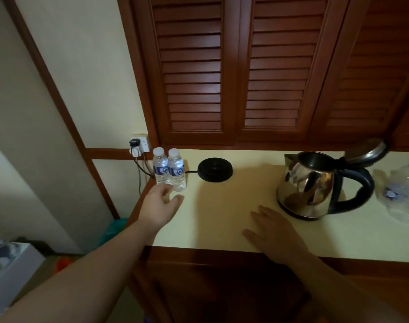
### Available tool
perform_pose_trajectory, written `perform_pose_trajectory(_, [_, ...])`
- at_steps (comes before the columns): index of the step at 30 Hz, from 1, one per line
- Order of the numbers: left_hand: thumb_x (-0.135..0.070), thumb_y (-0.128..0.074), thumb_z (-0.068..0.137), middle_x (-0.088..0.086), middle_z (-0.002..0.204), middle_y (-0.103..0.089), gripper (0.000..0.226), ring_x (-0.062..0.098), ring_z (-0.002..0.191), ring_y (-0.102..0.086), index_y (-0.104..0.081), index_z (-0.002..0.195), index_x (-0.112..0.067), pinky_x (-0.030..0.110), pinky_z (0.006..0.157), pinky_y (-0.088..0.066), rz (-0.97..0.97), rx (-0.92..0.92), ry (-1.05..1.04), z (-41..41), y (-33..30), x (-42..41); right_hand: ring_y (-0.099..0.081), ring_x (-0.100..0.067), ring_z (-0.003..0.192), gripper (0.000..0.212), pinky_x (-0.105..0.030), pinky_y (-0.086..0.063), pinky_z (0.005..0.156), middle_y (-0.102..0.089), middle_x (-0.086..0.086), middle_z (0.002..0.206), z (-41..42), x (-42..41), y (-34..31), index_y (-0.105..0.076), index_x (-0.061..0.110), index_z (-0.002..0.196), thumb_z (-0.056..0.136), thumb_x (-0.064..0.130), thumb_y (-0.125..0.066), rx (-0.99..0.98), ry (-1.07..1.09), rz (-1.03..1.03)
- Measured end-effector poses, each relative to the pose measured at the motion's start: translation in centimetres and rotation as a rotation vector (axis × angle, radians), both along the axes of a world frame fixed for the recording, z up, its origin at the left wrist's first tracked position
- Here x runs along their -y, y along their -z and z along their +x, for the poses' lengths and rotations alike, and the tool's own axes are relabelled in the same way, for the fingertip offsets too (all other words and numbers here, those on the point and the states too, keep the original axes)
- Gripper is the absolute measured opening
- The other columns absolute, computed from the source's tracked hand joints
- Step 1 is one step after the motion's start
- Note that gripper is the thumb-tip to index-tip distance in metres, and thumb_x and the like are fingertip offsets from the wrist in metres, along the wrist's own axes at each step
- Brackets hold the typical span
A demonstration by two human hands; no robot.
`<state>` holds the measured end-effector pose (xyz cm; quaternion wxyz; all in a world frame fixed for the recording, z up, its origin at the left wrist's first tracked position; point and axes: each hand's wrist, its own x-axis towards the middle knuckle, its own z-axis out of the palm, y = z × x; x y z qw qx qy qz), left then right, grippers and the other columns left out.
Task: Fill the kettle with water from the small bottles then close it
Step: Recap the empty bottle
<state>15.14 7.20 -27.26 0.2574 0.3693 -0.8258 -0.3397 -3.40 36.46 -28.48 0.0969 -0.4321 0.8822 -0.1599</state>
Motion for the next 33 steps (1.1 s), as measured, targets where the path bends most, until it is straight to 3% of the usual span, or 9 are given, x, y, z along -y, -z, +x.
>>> perform_pose_trajectory(4, [-0.031, -0.075, 0.09, -0.003, 0.101, -0.065, 0.023, 0.02, 0.095, -0.064, -0.059, 0.103, -0.021, 0.025, 0.07, -0.044, 0.082, -0.075, -0.119, -0.4, -0.7, 2.6, -0.009, -0.007, 0.156, 0.078, -0.027, -0.007, 0.123, -0.014, 0.012, 0.171, -0.4, -0.4, 0.4, -0.03, 0.034, 0.16, 0.094, 0.073, -0.044, 0.014, 0.012, -0.025])
perform_pose_trajectory(7, [-0.026, -0.081, 0.085, -0.002, 0.095, -0.063, 0.036, 0.021, 0.091, -0.064, -0.055, 0.109, -0.016, 0.024, 0.064, -0.041, 0.14, -0.147, -0.166, -0.8, -1.1, 4.0, -0.01, -0.004, 0.155, 0.079, -0.023, -0.005, 0.12, -0.016, 0.015, 0.17, -0.5, -0.5, 0.7, -0.032, 0.036, 0.159, 0.092, 0.075, -0.045, 0.012, 0.025, -0.051])
perform_pose_trajectory(10, [-0.02, -0.083, 0.084, -0.003, 0.109, -0.065, 0.06, 0.019, 0.102, -0.064, -0.05, 0.134, -0.011, 0.026, 0.079, -0.046, 0.163, -0.157, -0.087, -1.6, -1.8, 5.5, -0.011, -0.004, 0.154, 0.082, -0.025, -0.007, 0.121, -0.017, 0.016, 0.169, -0.6, -0.7, 1.0, -0.034, 0.038, 0.159, 0.089, 0.079, -0.044, 0.017, 0.028, -0.062])
perform_pose_trajectory(14, [-0.039, -0.087, 0.073, -0.003, 0.129, -0.067, 0.09, 0.018, 0.113, -0.064, -0.043, 0.15, -0.021, 0.039, 0.099, -0.049, 0.129, -0.138, 0.049, -1.9, -2.6, 7.4, -0.012, -0.004, 0.154, 0.079, -0.027, -0.009, 0.123, -0.018, 0.017, 0.169, -0.5, -0.7, 0.8, -0.034, 0.038, 0.159, 0.091, 0.076, -0.047, 0.036, 0.027, -0.069])
perform_pose_trajectory(19, [-0.016, -0.086, 0.081, -0.01, 0.108, -0.072, 0.055, 0.011, 0.099, -0.069, -0.057, 0.126, -0.025, 0.039, 0.09, -0.055, 0.15, -0.196, 0.02, -1.6, -2.7, 6.7, -0.011, -0.004, 0.155, 0.078, -0.027, -0.009, 0.123, -0.018, 0.017, 0.169, -0.4, -0.8, 0.8, -0.034, 0.037, 0.159, 0.092, 0.075, -0.048, 0.039, 0.03, -0.076])
perform_pose_trajectory(23, [-0.007, -0.084, 0.08, -0.012, 0.103, -0.069, 0.052, 0.006, 0.094, -0.067, -0.059, 0.124, -0.02, 0.025, 0.073, -0.05, 0.189, -0.277, -0.003, -0.1, -2.7, 3.5, -0.01, -0.004, 0.155, 0.075, -0.024, -0.006, 0.12, -0.017, 0.016, 0.169, -0.3, -1.0, 0.8, -0.033, 0.036, 0.159, 0.095, 0.072, -0.046, 0.024, 0.029, -0.063])
perform_pose_trajectory(28, [-0.007, -0.088, 0.073, -0.007, 0.107, -0.077, 0.057, 0.011, 0.095, -0.073, -0.066, 0.119, -0.032, 0.033, 0.084, -0.056, 0.25, -0.2, 0.18, 1.5, -1.9, -0.6, -0.015, -0.005, 0.154, 0.072, -0.027, -0.011, 0.122, -0.022, 0.015, 0.168, -0.7, -1.1, 0.8, -0.039, 0.033, 0.157, 0.095, 0.067, -0.051, 0.072, 0.032, -0.085])
perform_pose_trajectory(33, [-0.013, -0.089, 0.078, -0.007, 0.104, -0.078, 0.046, 0.008, 0.092, -0.074, -0.07, 0.118, -0.027, 0.026, 0.082, -0.055, 0.202, -0.148, 0.277, -0.7, -1.5, -4.9, -0.019, -0.008, 0.152, 0.07, -0.026, -0.014, 0.12, -0.026, 0.012, 0.167, -1.3, -1.4, 0.4, -0.043, 0.03, 0.156, 0.096, 0.063, -0.056, 0.101, -0.003, -0.094])
